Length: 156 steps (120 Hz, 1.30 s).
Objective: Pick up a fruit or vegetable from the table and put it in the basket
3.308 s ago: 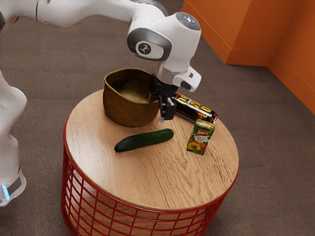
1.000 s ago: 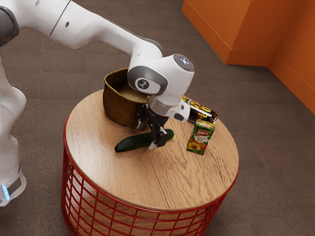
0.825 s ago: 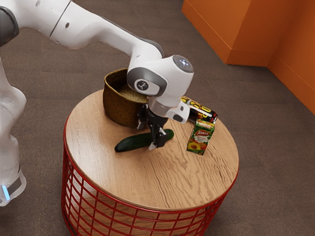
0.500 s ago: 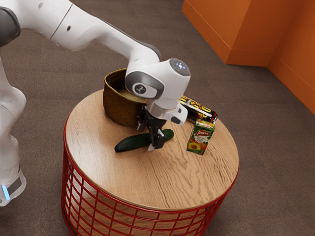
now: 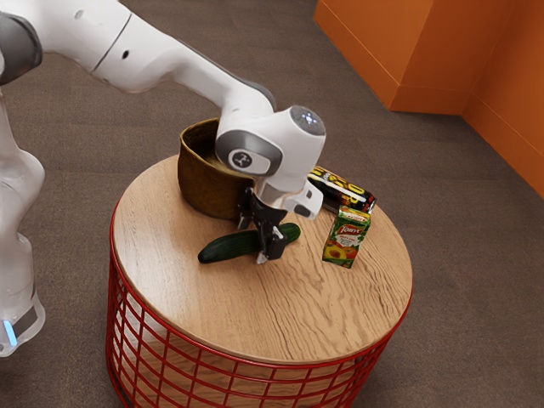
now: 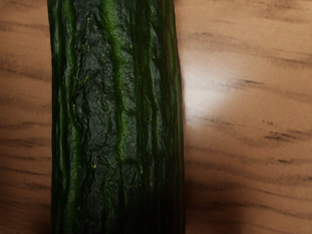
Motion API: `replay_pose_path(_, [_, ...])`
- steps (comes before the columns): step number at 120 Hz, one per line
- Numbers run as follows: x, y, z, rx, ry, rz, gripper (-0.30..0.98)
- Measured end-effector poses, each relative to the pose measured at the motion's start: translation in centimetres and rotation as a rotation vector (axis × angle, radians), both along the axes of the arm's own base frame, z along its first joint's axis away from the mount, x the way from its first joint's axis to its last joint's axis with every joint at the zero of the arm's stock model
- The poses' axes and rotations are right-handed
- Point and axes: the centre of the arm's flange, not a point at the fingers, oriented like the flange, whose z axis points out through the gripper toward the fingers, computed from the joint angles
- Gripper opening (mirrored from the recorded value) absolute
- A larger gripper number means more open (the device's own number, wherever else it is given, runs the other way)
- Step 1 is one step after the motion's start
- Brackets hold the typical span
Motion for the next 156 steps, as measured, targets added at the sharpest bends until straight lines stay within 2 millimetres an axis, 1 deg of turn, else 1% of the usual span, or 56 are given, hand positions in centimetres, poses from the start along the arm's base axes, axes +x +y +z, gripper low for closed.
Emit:
replay_pose_path(28, [0.0, 0.7, -1.0, -0.005, 0.013, 0.013, 0.69])
replay_pose_path(73, [0.2, 0.7, -1.3, -0.011, 0.006, 0.011, 0.68])
replay_pose_path(82, [0.2, 0.7, -1.3, -0.011, 0.005, 0.011, 0.62])
replay_pose_path(99, [0.2, 0.7, -1.3, -0.012, 0.004, 0.013, 0.34])
replay_pose_path(107, [0.3, 0.7, -1.3, -0.012, 0.003, 0.015, 0.26])
replay_pose_path(126, [0.3, 0.7, -1.1, -0.011, 0.0, 0.017, 0.24])
replay_pose_path(138, [0.3, 0.6, -0.6, -0.011, -0.011, 0.014, 0.22])
replay_pose_path(156, [0.4, -0.2, 1.7, -0.005, -0.055, -0.009, 0.22])
